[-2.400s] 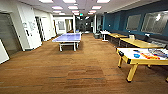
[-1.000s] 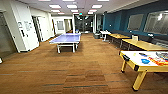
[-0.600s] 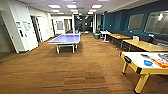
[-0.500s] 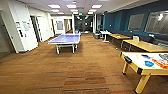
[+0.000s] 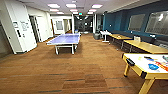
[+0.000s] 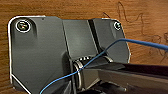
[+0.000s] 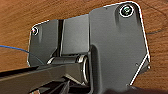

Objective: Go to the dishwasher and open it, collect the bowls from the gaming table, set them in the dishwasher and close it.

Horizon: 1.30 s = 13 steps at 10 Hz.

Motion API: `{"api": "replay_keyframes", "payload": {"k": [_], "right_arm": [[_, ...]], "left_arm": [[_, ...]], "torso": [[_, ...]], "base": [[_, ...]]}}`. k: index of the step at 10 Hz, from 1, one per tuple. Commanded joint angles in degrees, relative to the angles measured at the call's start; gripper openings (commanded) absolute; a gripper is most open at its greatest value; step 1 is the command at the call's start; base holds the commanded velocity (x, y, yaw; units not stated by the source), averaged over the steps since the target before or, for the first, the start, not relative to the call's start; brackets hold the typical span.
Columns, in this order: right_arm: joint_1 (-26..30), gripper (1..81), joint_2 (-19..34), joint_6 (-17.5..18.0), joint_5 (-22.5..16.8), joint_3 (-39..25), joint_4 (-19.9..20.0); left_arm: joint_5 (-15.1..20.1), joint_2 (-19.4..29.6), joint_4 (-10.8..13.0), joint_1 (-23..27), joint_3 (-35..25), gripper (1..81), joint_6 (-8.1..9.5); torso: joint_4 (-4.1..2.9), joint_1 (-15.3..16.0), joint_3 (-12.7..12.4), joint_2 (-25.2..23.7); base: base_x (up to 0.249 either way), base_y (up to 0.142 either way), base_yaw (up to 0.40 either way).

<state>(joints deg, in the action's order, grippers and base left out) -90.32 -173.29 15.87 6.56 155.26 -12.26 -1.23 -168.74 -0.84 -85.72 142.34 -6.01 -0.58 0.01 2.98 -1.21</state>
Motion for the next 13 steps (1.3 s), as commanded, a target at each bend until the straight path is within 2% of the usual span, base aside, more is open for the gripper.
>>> {"api": "replay_keyframes", "payload": {"k": [1,6,8,13], "right_arm": [[1.59,81.1,0.02,-0.05,-1.81,-0.41,0.4],[2.02,81.1,0.02,-0.32,-1.46,-0.41,0.13],[2.82,81.1,0.37,-0.05,-4.19,0.03,0.05],[2.99,81.1,0.29,-0.32,-4.19,0.03,-0.04]], "left_arm": [[3.34,0.24,0.31,2.53,-0.39,81.1,-0.32],[3.34,0.42,0.23,2.53,-0.48,81.1,-0.32],[3.34,0.16,0.31,2.53,-0.48,81.1,-0.32],[3.34,0.33,0.14,2.53,-0.48,81.1,-0.32]], "torso": [[0.0,0.0,0.0,0.0],[0.0,0.0,0.0,0.02],[0.0,0.0,0.0,0.02],[0.0,0.0,0.0,0.02]], "base": [[0.198,0.0,0.0],[0.198,0.0,0.0],[0.198,0.0,0.0],[0.194,0.0,0.0]]}}
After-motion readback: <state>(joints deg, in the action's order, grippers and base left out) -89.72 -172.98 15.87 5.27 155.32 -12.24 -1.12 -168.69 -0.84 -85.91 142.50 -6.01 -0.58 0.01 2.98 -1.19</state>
